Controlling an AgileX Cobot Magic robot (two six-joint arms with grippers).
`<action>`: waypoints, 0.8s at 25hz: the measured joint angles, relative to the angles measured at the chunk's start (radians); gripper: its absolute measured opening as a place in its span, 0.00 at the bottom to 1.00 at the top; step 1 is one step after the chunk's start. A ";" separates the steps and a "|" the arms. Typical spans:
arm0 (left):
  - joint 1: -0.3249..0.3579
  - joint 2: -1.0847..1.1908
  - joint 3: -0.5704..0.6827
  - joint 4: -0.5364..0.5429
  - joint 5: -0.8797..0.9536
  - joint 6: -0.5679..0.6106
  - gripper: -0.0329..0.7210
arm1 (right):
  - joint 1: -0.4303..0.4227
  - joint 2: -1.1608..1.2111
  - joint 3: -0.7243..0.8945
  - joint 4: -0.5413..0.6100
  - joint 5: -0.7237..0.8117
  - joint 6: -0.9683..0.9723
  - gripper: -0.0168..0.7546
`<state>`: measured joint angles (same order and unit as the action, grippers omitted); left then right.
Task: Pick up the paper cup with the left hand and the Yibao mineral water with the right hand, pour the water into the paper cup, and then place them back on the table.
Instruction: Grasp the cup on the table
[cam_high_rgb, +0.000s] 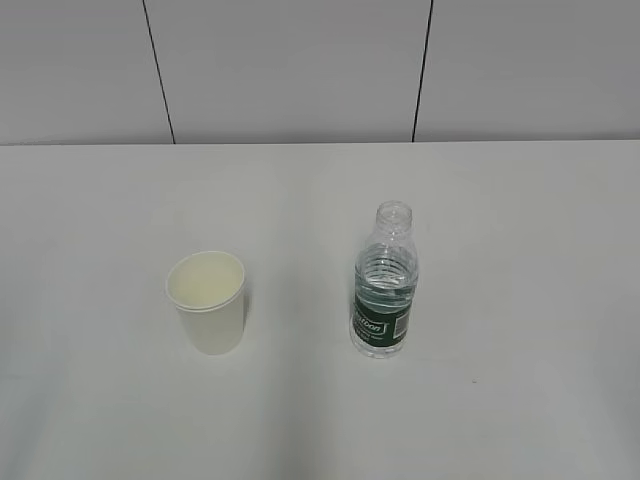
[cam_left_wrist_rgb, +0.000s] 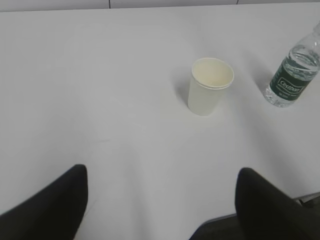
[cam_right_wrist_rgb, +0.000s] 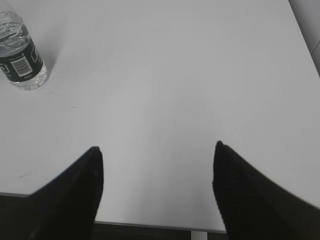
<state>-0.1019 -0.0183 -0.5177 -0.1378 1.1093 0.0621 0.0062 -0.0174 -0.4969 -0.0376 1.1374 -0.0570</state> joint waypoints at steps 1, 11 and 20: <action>0.000 0.000 0.000 0.000 0.000 0.000 0.82 | 0.000 0.000 0.000 0.000 0.000 0.000 0.67; 0.000 0.000 0.000 -0.001 0.000 0.000 0.82 | 0.000 0.000 0.000 0.000 0.000 0.000 0.67; 0.000 0.000 -0.022 -0.010 -0.097 0.000 0.82 | 0.000 0.000 0.000 0.000 0.000 0.000 0.67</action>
<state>-0.1019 -0.0183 -0.5395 -0.1475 1.0125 0.0621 0.0062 -0.0174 -0.4969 -0.0376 1.1374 -0.0570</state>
